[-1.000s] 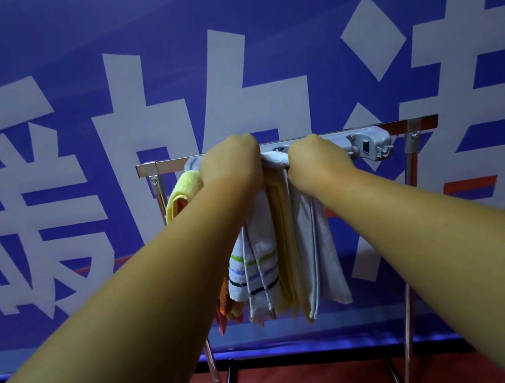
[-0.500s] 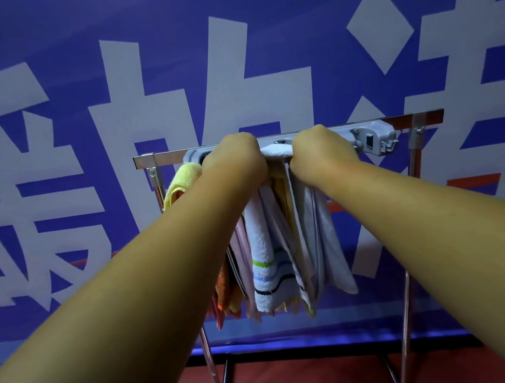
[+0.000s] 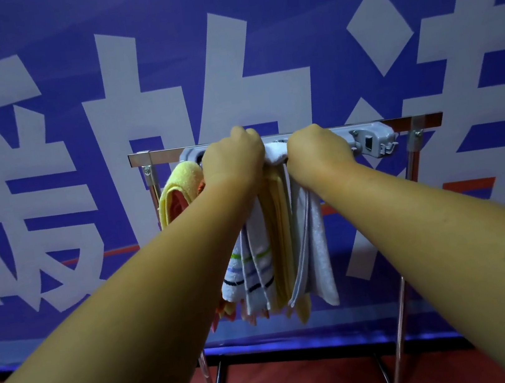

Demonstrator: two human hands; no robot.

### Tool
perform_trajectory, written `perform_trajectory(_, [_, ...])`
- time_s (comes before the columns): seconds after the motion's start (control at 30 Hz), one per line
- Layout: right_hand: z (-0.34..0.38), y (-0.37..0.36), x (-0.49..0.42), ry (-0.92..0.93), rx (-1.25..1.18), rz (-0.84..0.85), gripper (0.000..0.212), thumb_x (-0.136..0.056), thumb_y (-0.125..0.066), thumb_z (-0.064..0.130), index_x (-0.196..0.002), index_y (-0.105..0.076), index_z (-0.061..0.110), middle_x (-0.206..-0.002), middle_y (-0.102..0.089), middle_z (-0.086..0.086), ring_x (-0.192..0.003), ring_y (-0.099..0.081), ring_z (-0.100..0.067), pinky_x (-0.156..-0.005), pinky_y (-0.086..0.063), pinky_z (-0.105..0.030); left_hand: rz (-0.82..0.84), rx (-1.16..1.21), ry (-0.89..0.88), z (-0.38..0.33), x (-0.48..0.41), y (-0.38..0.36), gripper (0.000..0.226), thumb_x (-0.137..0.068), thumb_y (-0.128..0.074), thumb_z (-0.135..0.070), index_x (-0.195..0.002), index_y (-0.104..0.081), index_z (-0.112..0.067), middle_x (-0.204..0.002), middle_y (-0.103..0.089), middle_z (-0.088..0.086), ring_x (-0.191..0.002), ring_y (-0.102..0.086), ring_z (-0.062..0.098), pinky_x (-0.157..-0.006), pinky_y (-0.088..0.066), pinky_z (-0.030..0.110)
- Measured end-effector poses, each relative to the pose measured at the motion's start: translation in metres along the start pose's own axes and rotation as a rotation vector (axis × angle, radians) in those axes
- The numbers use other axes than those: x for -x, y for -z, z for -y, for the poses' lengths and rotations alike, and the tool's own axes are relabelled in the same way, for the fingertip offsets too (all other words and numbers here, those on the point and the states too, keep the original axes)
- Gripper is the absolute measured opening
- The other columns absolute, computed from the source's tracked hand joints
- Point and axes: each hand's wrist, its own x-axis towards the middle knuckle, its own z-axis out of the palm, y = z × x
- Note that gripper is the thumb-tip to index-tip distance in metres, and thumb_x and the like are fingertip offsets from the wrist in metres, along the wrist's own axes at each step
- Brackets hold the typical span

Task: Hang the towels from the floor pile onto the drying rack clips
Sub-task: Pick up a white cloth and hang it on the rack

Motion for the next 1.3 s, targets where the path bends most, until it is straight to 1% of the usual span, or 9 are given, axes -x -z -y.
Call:
perform_trajectory(0.13, [-0.001,-0.01,0.004,0.011,0.033,0.038,0.019,-0.098,-0.064,0.008,-0.116,-0.066,0.013,-0.076,-0.043,-0.006,-0.08,-0.057,-0.029,-0.066,-0.053,-0.042,0.008,-0.046,0.014,-0.006,0.005,-0.009,0.03,-0.1,-0.061,-0.012,-0.129,-0.059,-0.007,-0.119,-0.064,0.012,-0.105,-0.069,0.037,-0.068,-0.042,0.04])
perform_trajectory(0.27, [-0.005,-0.026,0.016,0.028,-0.005,0.017,0.013,-0.097,-0.055,0.004,-0.093,-0.062,0.014,-0.076,-0.045,-0.005,-0.071,-0.055,-0.027,-0.065,-0.055,-0.04,-0.025,-0.142,-0.005,-0.009,0.018,-0.025,0.028,-0.102,-0.051,-0.013,-0.129,-0.058,-0.011,-0.121,-0.067,0.01,-0.113,-0.061,0.032,-0.073,-0.037,0.038])
perform_trajectory(0.37, [-0.003,-0.034,0.022,0.016,-0.051,0.044,0.02,-0.095,-0.053,0.003,-0.078,-0.051,0.014,-0.079,-0.045,-0.006,-0.067,-0.049,-0.027,-0.064,-0.049,-0.039,-0.059,-0.182,-0.047,-0.01,0.03,-0.036,0.027,-0.102,-0.047,-0.009,-0.128,-0.055,-0.007,-0.12,-0.067,0.012,-0.113,-0.06,0.033,-0.077,-0.039,0.038])
perform_trajectory(0.53, [-0.002,-0.053,0.034,-0.04,-0.17,0.036,0.011,-0.096,-0.054,0.016,-0.09,-0.062,0.013,-0.077,-0.047,-0.003,-0.077,-0.054,-0.033,-0.064,-0.044,-0.036,-0.046,0.054,-0.004,-0.018,0.05,-0.046,0.045,-0.1,-0.044,-0.002,-0.143,-0.038,0.002,-0.117,-0.071,0.013,-0.107,-0.069,0.037,-0.061,-0.034,0.037])
perform_trajectory(0.7, [-0.005,-0.077,0.051,-0.075,-0.302,0.064,0.02,-0.095,-0.057,0.035,-0.088,-0.064,0.018,-0.081,-0.061,-0.005,-0.076,-0.061,-0.032,-0.062,-0.046,-0.035,-0.042,0.272,0.071,-0.018,0.076,-0.061,0.046,-0.095,-0.049,-0.002,-0.14,-0.037,-0.003,-0.096,-0.07,0.01,-0.069,-0.06,0.039,-0.048,-0.024,0.035])
perform_trajectory(0.9, [-0.011,-0.118,0.072,-0.144,-0.443,0.152,0.025,-0.093,-0.058,0.047,-0.107,-0.066,0.027,-0.089,-0.068,-0.004,-0.08,-0.066,-0.032,-0.067,-0.058,-0.039,0.129,0.549,0.192,-0.025,0.105,-0.092,0.034,-0.091,-0.054,-0.013,-0.124,-0.046,-0.012,-0.106,-0.069,0.015,-0.096,-0.068,0.043,-0.066,-0.042,0.042])
perform_trajectory(1.07, [-0.022,-0.15,0.082,-0.208,-0.605,0.294,0.026,-0.097,-0.059,0.035,-0.122,-0.063,0.032,-0.093,-0.066,-0.001,-0.08,-0.066,-0.024,-0.066,-0.058,-0.036,0.173,0.485,0.24,-0.019,0.11,-0.115,0.04,-0.091,-0.061,-0.012,-0.129,-0.05,-0.017,-0.102,-0.065,0.008,-0.093,-0.068,0.041,-0.068,-0.046,0.043])
perform_trajectory(1.2, [-0.028,-0.167,0.084,-0.238,-0.615,0.331,0.024,-0.097,-0.058,0.029,-0.121,-0.062,0.028,-0.096,-0.067,-0.003,-0.079,-0.065,-0.021,-0.057,-0.048,-0.031,0.142,0.407,0.274,-0.011,0.109,-0.124,0.034,-0.095,-0.056,-0.016,-0.129,-0.052,-0.017,-0.102,-0.064,0.006,-0.091,-0.067,0.038,-0.067,-0.043,0.042])
perform_trajectory(1.3, [-0.03,-0.178,0.083,-0.251,-0.657,0.347,0.025,-0.097,-0.058,0.029,-0.121,-0.064,0.026,-0.1,-0.068,-0.003,-0.08,-0.065,-0.021,-0.059,-0.048,-0.031,0.123,0.399,0.308,-0.008,0.111,-0.13,0.038,-0.094,-0.059,-0.015,-0.13,-0.05,-0.015,-0.104,-0.064,0.006,-0.088,-0.064,0.036,-0.065,-0.04,0.041])
